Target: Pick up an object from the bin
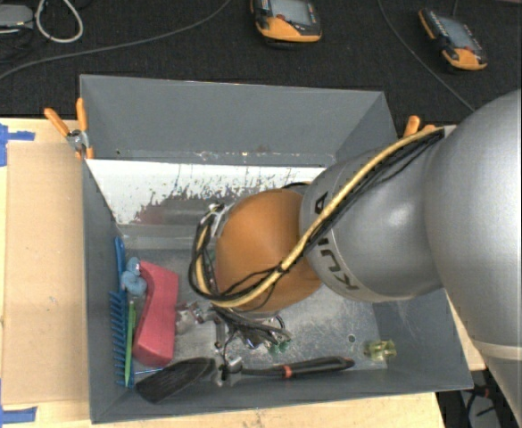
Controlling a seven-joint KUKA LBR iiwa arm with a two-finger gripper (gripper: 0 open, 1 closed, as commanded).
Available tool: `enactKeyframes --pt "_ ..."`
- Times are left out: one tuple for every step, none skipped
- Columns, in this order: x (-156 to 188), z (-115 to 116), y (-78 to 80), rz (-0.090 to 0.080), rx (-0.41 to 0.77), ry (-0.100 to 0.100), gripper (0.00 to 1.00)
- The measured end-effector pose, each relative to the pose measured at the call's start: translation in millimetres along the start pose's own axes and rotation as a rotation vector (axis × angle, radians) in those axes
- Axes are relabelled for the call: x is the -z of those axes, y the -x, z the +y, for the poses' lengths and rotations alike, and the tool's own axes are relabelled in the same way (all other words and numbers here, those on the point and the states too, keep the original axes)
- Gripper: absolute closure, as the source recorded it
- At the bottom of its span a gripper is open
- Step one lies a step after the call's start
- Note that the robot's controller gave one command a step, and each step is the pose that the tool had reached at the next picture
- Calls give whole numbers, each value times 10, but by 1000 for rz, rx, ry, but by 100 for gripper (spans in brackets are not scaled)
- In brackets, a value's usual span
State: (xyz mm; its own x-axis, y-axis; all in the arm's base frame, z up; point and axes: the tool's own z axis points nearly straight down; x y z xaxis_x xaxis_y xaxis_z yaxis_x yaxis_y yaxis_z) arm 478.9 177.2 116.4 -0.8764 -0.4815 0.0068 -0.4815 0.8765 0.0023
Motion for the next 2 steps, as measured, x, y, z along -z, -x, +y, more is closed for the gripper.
enactKeyframes --pt "-459 -268 -106 -25 -68 -5 0" --pt "-469 -311 -243 -7 -137 3 100"
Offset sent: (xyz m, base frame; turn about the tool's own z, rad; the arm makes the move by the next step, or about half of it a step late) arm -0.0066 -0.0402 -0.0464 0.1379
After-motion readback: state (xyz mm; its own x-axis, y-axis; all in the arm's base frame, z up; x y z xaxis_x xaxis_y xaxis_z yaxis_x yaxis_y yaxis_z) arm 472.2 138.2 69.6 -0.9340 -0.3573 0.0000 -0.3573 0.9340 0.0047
